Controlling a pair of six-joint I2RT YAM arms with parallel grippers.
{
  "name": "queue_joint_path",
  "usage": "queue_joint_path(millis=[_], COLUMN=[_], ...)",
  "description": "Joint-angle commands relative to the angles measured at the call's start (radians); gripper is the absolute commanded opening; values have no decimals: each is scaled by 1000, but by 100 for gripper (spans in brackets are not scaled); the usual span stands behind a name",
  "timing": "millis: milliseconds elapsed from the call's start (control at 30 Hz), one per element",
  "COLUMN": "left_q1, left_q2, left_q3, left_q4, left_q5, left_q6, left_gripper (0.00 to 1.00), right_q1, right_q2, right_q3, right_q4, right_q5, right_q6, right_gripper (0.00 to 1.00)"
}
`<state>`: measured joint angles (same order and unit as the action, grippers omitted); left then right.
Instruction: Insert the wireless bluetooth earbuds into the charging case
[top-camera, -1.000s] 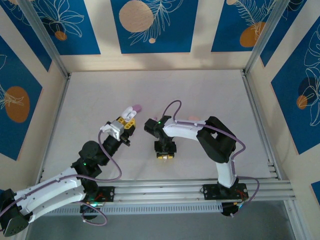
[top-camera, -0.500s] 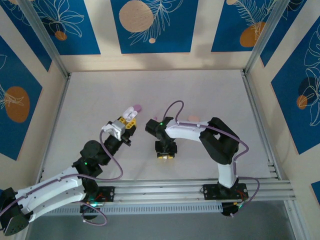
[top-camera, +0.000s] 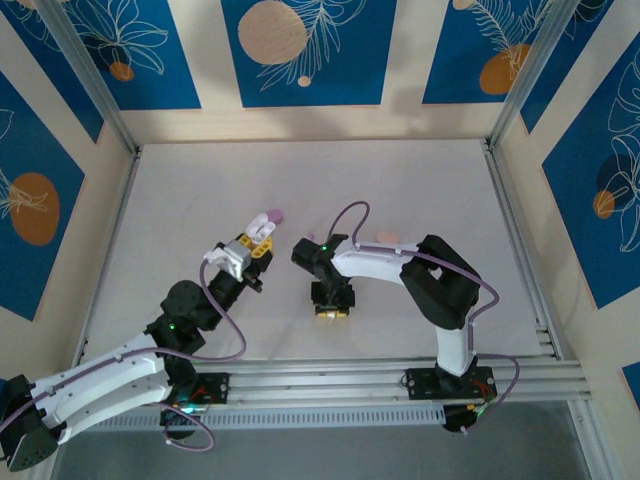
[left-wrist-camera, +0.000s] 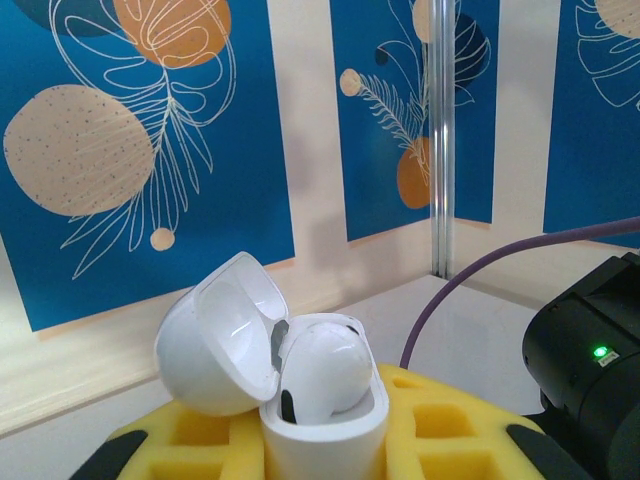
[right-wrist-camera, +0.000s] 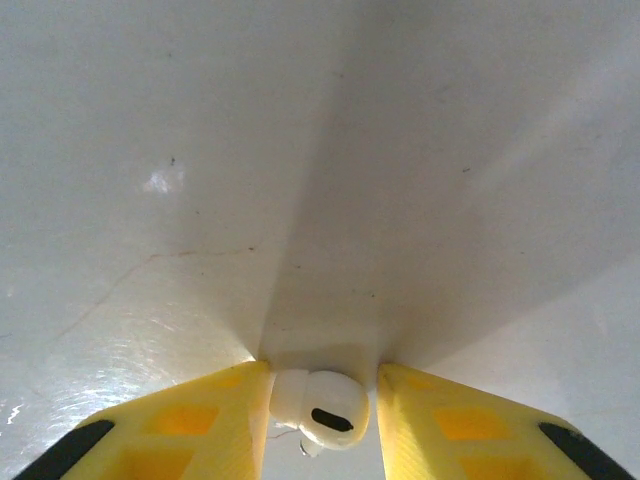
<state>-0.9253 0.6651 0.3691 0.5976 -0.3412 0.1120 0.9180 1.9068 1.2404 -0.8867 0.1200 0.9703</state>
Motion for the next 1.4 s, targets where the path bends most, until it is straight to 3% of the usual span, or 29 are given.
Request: queue_joint_path(millis=[0,200,367,567,733,900,1067,1367], left_q1=[3,3,3,3,3,3,3,3], left_q2=[-1,9,30,87,161,235,306,378], left_q3=[7,8,11,22,47,85,114,146], left_q4=[43,42,45,60,67,75,124,180], left_q5=[12,20,34,75,167,279,351,412], left_q6=[-5,-9,-21,-45,-58,-71,-105,-145], left_gripper=[14,14,14,14,15,15,16,16], right_q1=[1,5,10,5,0,-1,4,15], right_q2=[1,-27,-121,-353,-593,-728,-789,-817], right_q3=[-15,-7,-16,-28,-42,-4,5,-36], right_q4=[29,35,15,-13,91,182,281,433], right_q5=[18,50,159,373,477,493,430,300], right_q6=[11,-23,-47,-119,-271,-417,-524,-584], right_gripper=[33,28,27,27,27,27,27,27])
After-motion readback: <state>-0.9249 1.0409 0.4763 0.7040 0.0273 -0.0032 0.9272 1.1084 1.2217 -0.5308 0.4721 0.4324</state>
